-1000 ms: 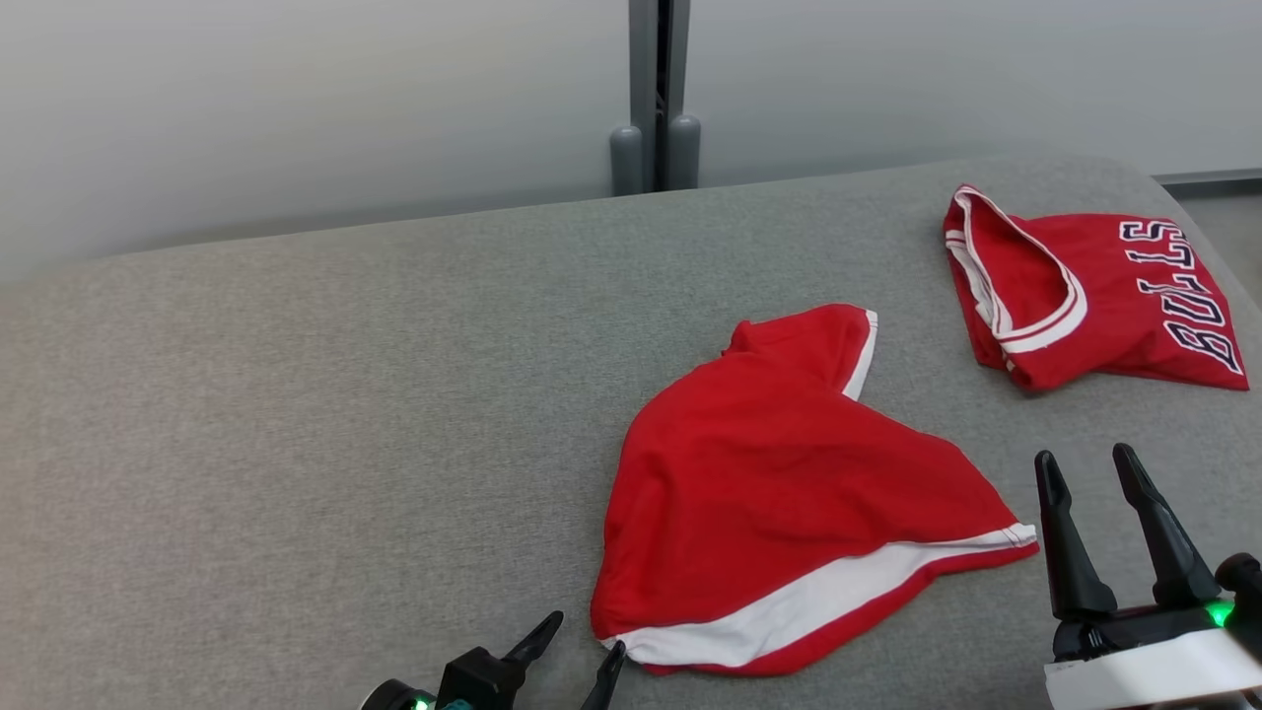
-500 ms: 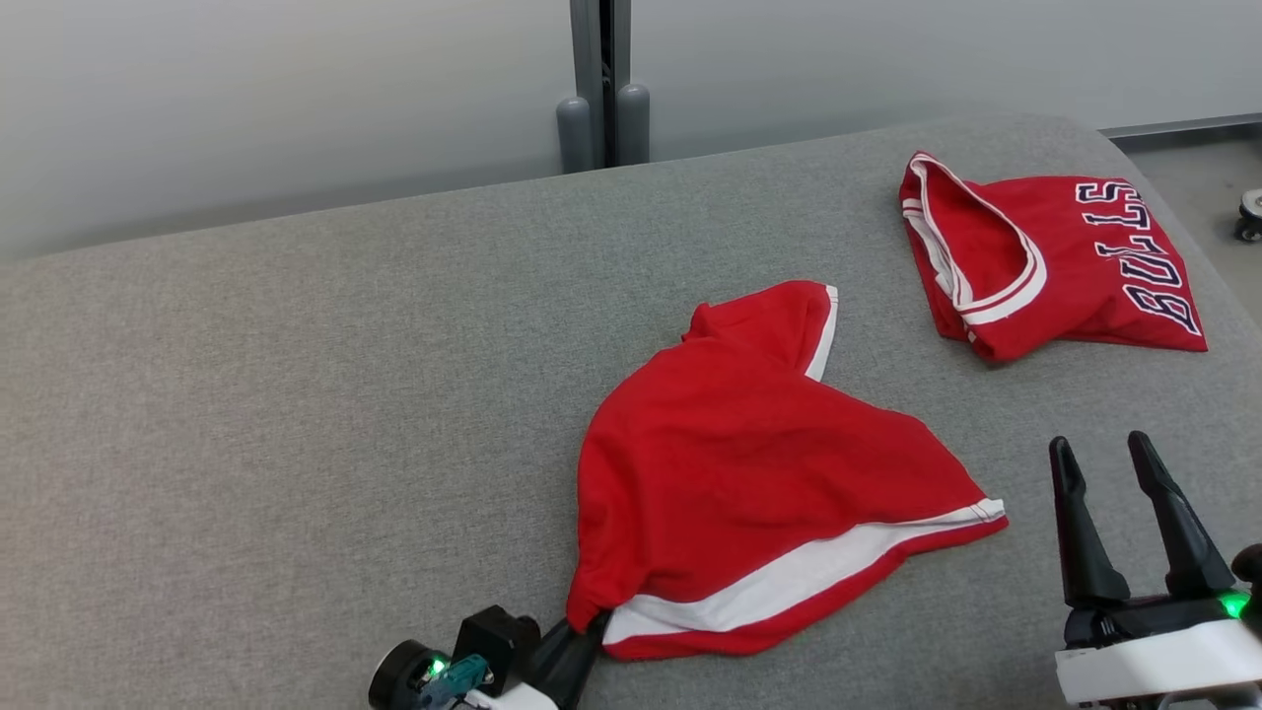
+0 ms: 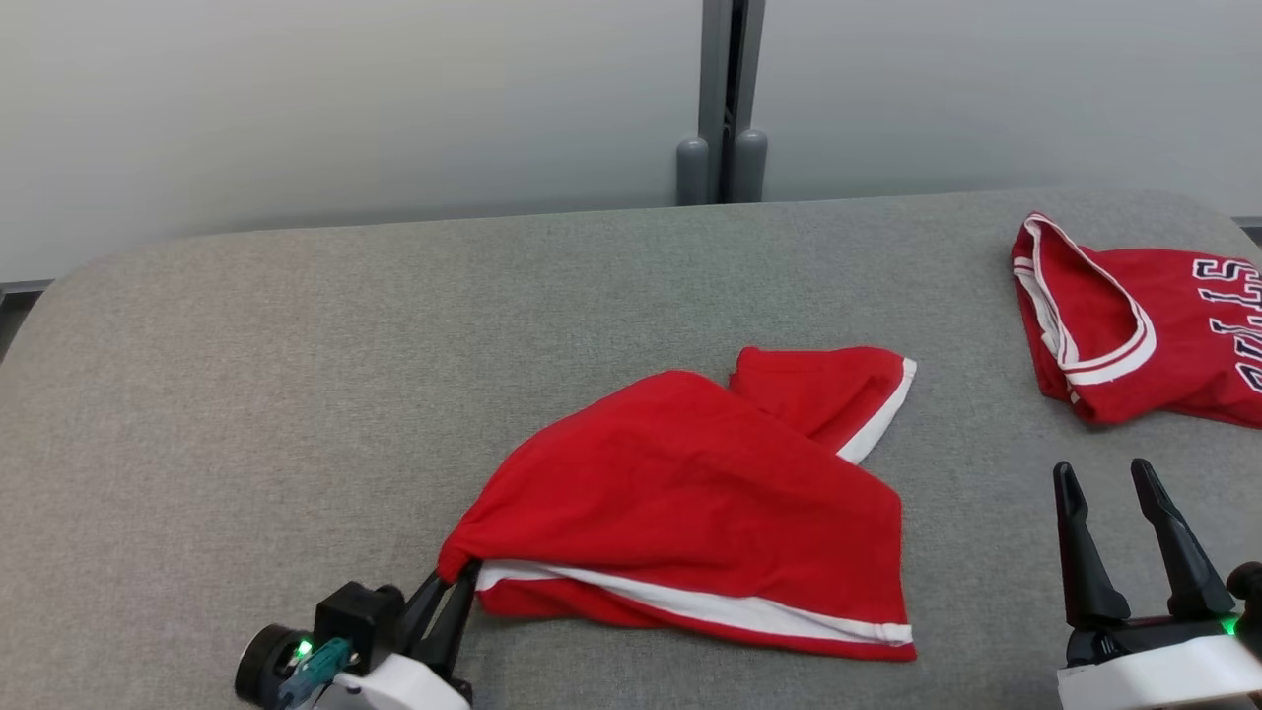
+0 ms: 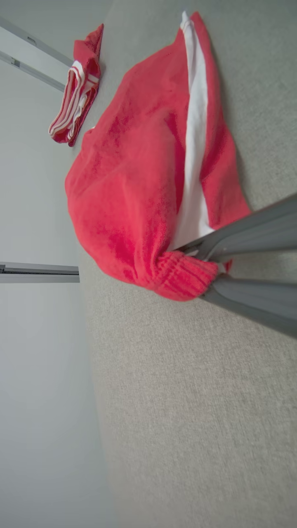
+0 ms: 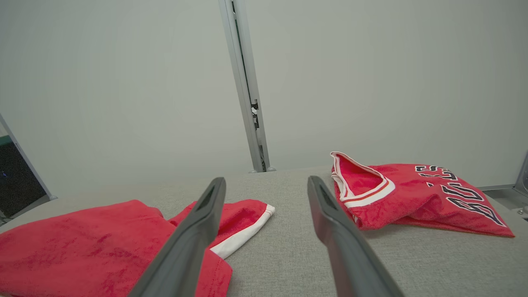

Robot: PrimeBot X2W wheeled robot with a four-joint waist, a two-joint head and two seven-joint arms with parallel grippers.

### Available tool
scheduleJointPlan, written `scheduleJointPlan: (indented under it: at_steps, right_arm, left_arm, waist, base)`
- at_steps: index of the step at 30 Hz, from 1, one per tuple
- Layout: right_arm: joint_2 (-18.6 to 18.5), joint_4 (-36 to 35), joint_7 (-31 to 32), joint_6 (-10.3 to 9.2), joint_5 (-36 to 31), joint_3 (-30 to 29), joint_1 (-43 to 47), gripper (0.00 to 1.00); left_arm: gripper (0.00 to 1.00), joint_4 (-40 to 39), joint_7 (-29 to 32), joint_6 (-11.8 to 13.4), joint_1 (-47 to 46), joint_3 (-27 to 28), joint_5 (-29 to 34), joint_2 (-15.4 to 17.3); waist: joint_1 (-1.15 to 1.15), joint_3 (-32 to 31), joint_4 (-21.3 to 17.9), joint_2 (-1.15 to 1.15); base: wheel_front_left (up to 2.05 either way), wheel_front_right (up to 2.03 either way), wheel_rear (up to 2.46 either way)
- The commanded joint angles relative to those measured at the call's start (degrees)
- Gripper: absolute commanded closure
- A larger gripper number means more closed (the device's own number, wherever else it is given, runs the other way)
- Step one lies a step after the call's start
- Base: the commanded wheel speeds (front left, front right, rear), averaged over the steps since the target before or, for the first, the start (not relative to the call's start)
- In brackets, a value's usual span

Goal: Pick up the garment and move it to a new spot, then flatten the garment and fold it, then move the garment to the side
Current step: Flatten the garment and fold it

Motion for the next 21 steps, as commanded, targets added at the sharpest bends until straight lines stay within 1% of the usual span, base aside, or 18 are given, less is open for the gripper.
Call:
scheduleJointPlan:
  at_steps: [1, 4, 5, 6, 12, 16, 20, 21]
  right_arm:
    - [-0.29, 0.25, -0.29, 0.02, -0.27, -0.23, 0.18, 0.0]
    - [-0.22, 0.87, -0.29, 0.02, -0.37, -0.26, 0.53, 0.0]
    - [-0.21, 1.11, -0.29, 0.02, -0.37, -0.19, 0.6, 0.0]
    - [-0.22, 1.24, -0.29, 0.02, -0.36, -0.21, 0.69, 0.0]
    - [-0.37, 1.69, -0.3, 0.02, -0.22, -0.59, 1.48, 0.0]
    - [-0.31, 1.54, -0.3, 0.02, -0.27, -0.96, 1.74, 0.0]
    - [-0.13, 1.36, -0.3, 0.02, -0.35, -0.85, 1.72, 0.0]
    - [-0.13, 1.36, -0.3, 0.02, -0.35, -0.85, 1.72, 0.0]
  left_arm:
    - [1.0, 0.06, 0.01, 0.54, 1.2, 1.14, -0.37, 0.91]
    - [1.0, 2.17, 0.01, 0.23, 3.46, 1.53, -0.81, 1.24]
    - [0.73, 2.36, 0.01, 0.21, 3.52, 1.88, -0.86, 1.21]
    - [0.0, 2.46, 0.01, 0.16, 3.58, 2.1, -0.75, 1.13]
    - [0.0, -1.57, 0.01, 0.12, 6.75, 4.34, -0.06, -0.48]
    - [0.0, -6.3, 0.01, -0.14, 8.57, 6.17, 1.14, -1.25]
    - [0.0, -11.37, 0.01, 0.51, 9.5, 9.41, 2.25, -1.88]
    - [0.0, -11.37, 0.01, 0.51, 9.5, 9.41, 2.25, -1.88]
  waist:
    - [0.0, -0.85, 1.17, 0.0]
    - [0.0, -1.44, 1.75, 0.0]
    - [0.0, -1.59, 1.88, 0.0]
    - [0.0, -1.79, 2.04, 0.0]
    - [0.0, -3.04, 2.99, 0.0]
    - [0.0, -3.62, 3.81, 0.0]
    - [0.0, -4.06, 4.44, 0.0]
    - [0.0, -4.06, 4.44, 0.0]
  base:
    - [0.0, 0.0, 0.0]
    - [0.0, 0.0, 0.0]
    - [0.0, 0.0, 0.0]
    - [0.0, 0.0, 0.0]
    - [0.0, 0.0, 0.0]
    - [0.0, 0.0, 0.0]
    - [0.0, 0.0, 0.0]
    - [0.0, 0.0, 0.0]
